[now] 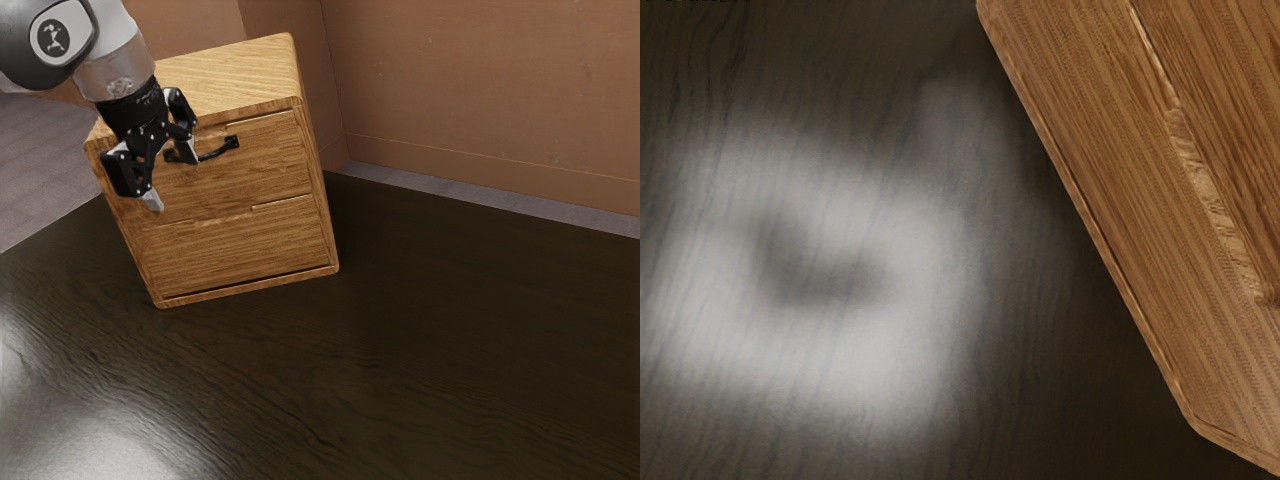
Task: Pull the drawer handle with one arm to open the drawer
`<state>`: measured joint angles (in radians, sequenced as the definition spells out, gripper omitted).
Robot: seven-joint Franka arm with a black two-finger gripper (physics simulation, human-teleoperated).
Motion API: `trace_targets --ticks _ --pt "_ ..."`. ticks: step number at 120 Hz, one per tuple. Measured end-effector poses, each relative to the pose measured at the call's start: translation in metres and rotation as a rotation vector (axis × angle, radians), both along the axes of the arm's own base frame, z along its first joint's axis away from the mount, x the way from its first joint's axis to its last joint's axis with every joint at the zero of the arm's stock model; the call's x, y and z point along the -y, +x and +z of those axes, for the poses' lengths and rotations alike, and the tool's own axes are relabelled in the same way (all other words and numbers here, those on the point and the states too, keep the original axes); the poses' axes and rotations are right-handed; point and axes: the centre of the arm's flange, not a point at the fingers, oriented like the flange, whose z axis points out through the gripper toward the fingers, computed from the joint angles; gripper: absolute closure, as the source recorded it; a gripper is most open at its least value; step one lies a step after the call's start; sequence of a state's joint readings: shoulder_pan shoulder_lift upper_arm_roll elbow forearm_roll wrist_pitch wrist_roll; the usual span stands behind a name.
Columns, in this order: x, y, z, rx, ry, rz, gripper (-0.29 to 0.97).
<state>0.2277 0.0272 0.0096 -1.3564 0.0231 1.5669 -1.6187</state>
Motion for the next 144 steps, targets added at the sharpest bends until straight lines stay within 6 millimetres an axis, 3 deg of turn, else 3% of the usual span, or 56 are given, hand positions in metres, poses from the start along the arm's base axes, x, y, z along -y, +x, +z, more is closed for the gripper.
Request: trace_targets --ticks 9,27,67,90,106,144 --pt "-0.015 0.020 -0.009 0.029 0.002 0.052 0.00" --pt "-0.009 0.054 -0.012 0.097 0.009 0.095 0.00" --pt "-0.038 0.052 -0.012 0.148 0.001 0.284 0.00" --pt "-0.039 0.048 -0.024 0.131 -0.008 0.346 0.00" --pt "-0.050 0.044 -0.026 0.137 -0.014 0.391 0.00" --pt "-0.047 0.054 -0.034 0.157 -0.022 0.419 0.00"
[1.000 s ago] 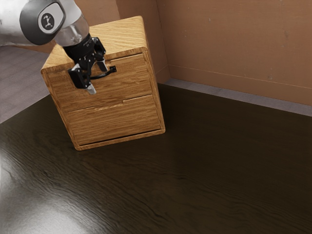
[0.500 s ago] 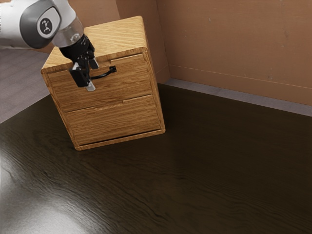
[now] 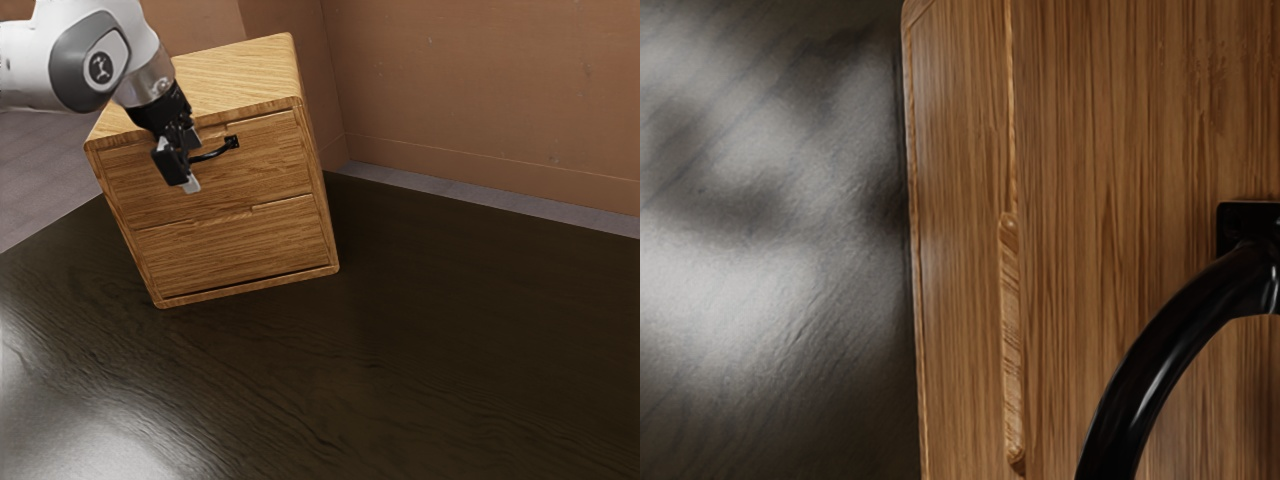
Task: Pull the drawer handle with one arm to open the drawer
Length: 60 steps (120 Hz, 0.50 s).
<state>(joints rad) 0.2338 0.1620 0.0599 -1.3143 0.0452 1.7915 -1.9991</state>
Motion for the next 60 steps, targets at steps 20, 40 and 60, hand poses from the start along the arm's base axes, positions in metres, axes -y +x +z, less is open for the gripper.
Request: trace_targets --ticks 20,40,60 --pt "0.001 0.002 -0.001 0.011 0.000 0.006 0.11" --pt "0.001 0.003 -0.005 0.010 -0.007 0.006 0.26" --pt "-0.002 0.002 -0.011 0.007 -0.012 0.010 0.36"
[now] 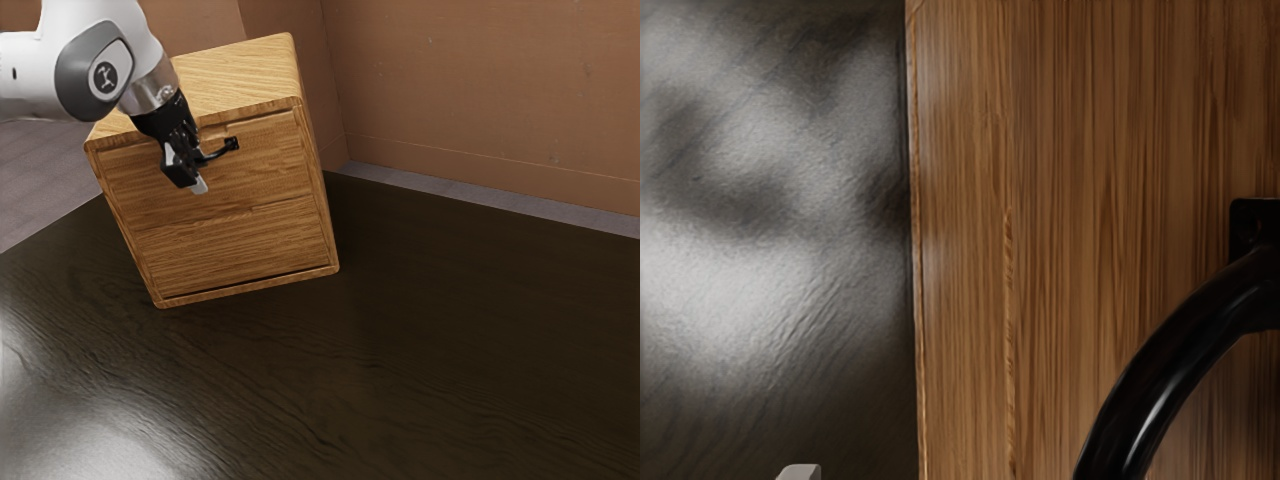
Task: Pull the drawer handle with one arm to open the drawer
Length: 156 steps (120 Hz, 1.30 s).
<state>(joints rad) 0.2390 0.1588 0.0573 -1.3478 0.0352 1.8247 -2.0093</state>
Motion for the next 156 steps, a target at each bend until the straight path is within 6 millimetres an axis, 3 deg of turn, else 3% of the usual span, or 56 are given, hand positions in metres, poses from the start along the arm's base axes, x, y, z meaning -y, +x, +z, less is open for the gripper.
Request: trace_targets --ticks 43,88,135,156 --pt "0.013 -0.013 -0.015 -0.008 -0.008 -0.019 0.45" --pt "0.025 -0.030 -0.006 0.034 0.009 -0.035 0.47" --pt "0.038 -0.046 -0.015 0.046 0.002 -0.052 0.47" --pt "0.038 -0.050 -0.011 0.067 0.008 -0.050 0.47"
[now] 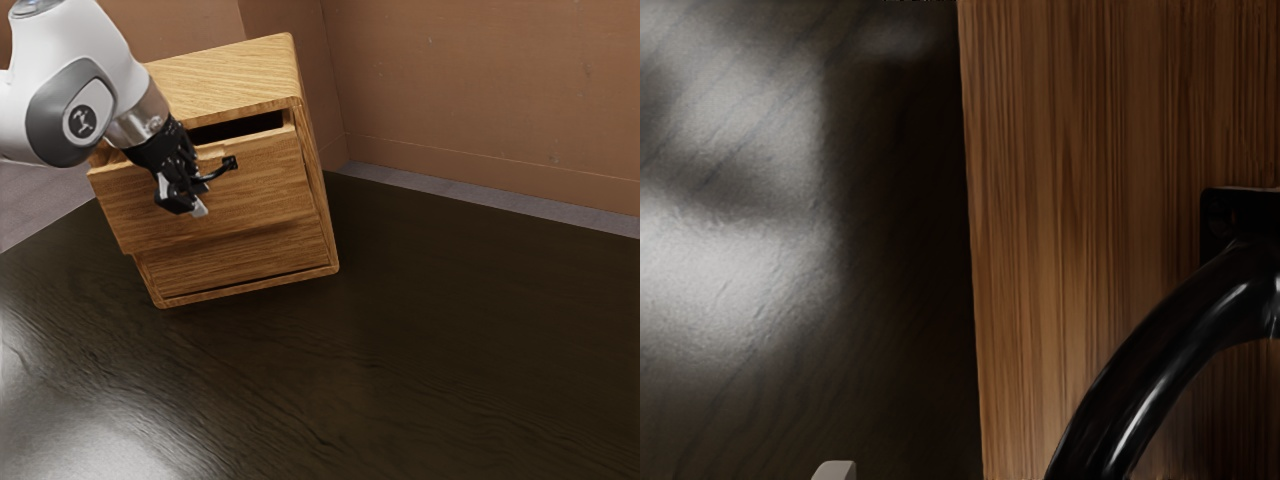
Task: Pull the drawer handle with one arm to open the drawer
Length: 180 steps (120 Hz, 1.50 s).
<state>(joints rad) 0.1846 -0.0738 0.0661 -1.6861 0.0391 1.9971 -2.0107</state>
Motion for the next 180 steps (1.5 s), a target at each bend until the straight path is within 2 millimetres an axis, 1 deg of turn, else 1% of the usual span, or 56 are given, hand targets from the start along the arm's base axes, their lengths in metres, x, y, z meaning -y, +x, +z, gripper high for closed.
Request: trace_targets --ticks 12,25,41,78,109,125,145,163,180 --pt "-0.005 -0.003 0.004 0.011 0.003 0.010 0.47" --pt "-0.005 -0.004 0.006 0.020 -0.012 0.024 0.47" --pt "0.001 -0.008 0.003 0.019 -0.026 0.032 0.47" --pt "0.017 -0.026 0.003 0.027 -0.040 0.040 0.47" --pt "0.025 -0.038 0.003 0.031 -0.050 0.048 0.47" --pt "0.029 -0.040 0.001 0.030 -0.050 0.049 0.47" --pt "0.031 -0.045 0.004 0.042 -0.041 0.054 0.47" --pt "0.039 -0.051 -0.001 0.042 -0.042 0.045 0.47" --pt "0.045 -0.055 0.000 0.053 -0.040 0.038 0.47"
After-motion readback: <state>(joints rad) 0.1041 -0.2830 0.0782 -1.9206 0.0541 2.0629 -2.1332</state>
